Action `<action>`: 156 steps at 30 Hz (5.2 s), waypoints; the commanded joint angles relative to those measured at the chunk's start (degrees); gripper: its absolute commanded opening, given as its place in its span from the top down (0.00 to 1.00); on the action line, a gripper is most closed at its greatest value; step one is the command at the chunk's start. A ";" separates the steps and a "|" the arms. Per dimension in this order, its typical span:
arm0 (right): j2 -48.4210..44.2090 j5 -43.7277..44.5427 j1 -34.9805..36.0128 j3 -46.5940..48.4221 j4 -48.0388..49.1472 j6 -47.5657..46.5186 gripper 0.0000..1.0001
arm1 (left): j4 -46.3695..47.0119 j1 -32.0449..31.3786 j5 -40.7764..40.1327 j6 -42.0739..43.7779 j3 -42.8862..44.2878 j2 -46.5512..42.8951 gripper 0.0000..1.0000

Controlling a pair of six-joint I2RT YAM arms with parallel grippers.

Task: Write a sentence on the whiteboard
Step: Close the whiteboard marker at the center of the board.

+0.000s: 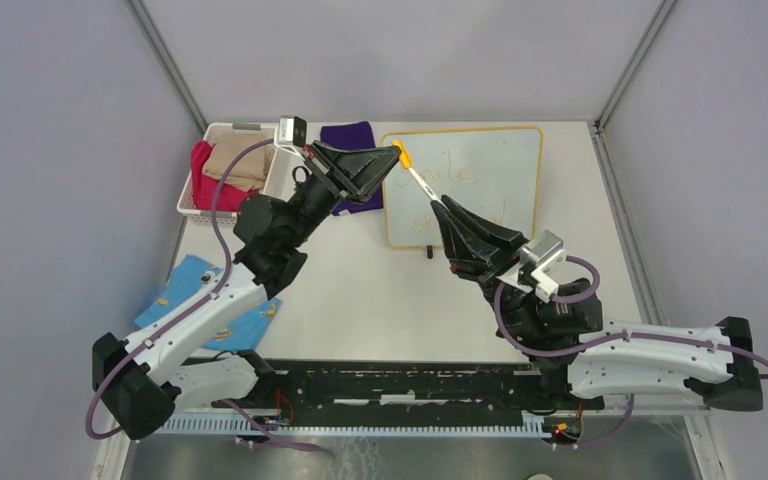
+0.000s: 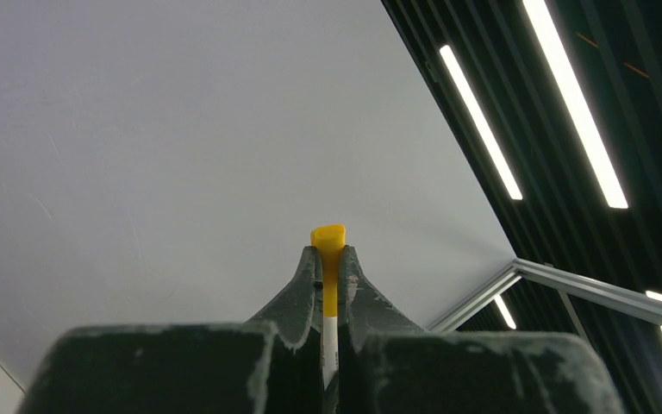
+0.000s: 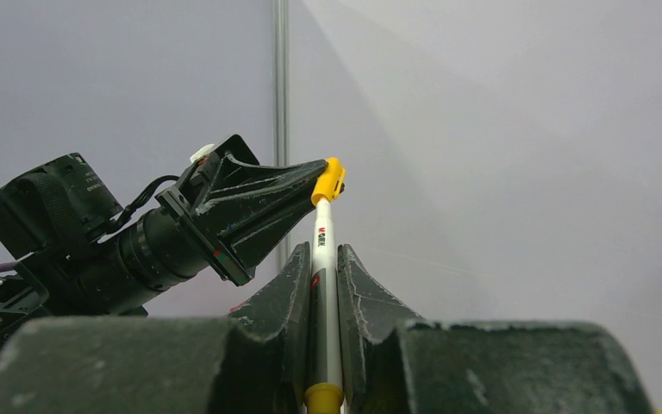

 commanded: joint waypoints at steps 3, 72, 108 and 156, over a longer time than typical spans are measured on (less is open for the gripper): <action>0.47 2.63 0.27 1.23 3.36 -0.92 1.00 | 0.73 -1.41 -1.50 4.23 1.49 -1.25 0.98; 4.55 5.20 0.32 3.02 10.73 -3.64 1.00 | -5.81 -14.60 -5.80 15.51 -0.68 -1.92 0.93; -3.85 -5.93 0.35 -1.75 1.86 3.92 1.00 | -15.80 -10.68 -6.90 28.12 9.94 -4.22 0.27; -0.94 0.04 0.34 -2.65 6.33 0.75 1.00 | -1.00 -7.50 4.45 10.70 -0.08 -0.41 0.98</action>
